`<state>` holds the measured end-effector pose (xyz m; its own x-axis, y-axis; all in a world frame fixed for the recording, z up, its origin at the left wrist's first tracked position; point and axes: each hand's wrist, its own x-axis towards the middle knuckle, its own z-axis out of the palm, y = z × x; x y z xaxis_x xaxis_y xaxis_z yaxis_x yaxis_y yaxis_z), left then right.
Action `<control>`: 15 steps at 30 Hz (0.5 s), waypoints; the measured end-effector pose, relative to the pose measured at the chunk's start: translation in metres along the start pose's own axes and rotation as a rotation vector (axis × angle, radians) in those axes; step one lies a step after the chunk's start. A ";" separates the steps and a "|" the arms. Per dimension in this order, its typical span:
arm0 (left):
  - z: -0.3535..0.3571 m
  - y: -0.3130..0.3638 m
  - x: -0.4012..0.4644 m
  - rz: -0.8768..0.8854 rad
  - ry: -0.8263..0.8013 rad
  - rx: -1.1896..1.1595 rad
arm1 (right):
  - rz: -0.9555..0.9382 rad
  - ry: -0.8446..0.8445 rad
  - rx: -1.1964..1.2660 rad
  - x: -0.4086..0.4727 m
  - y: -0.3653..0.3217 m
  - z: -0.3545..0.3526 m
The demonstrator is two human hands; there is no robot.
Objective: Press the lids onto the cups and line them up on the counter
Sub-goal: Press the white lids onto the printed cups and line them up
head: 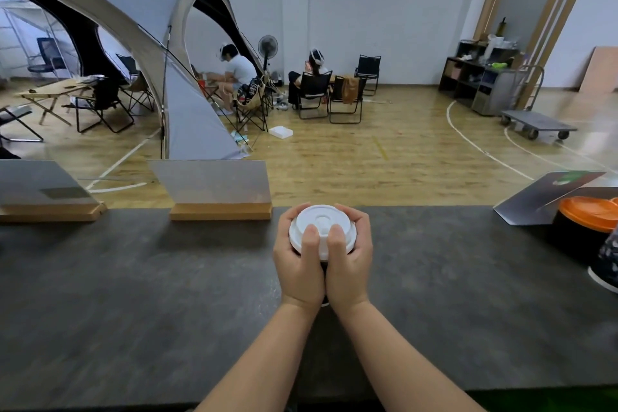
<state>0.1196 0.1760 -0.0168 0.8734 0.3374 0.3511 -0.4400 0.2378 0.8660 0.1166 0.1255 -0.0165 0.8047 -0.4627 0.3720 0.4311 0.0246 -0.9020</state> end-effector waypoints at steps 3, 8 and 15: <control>0.001 -0.003 0.001 0.015 -0.008 -0.020 | -0.003 0.006 0.031 0.001 0.003 0.000; 0.001 -0.004 0.002 0.007 -0.006 -0.028 | -0.024 -0.008 0.070 0.002 0.005 0.000; -0.002 0.004 0.004 -0.066 -0.077 -0.036 | 0.087 -0.060 0.181 0.003 -0.004 -0.003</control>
<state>0.1212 0.1797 -0.0129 0.9136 0.2489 0.3216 -0.3872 0.2903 0.8751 0.1160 0.1208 -0.0120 0.8623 -0.3989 0.3120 0.4215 0.2237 -0.8788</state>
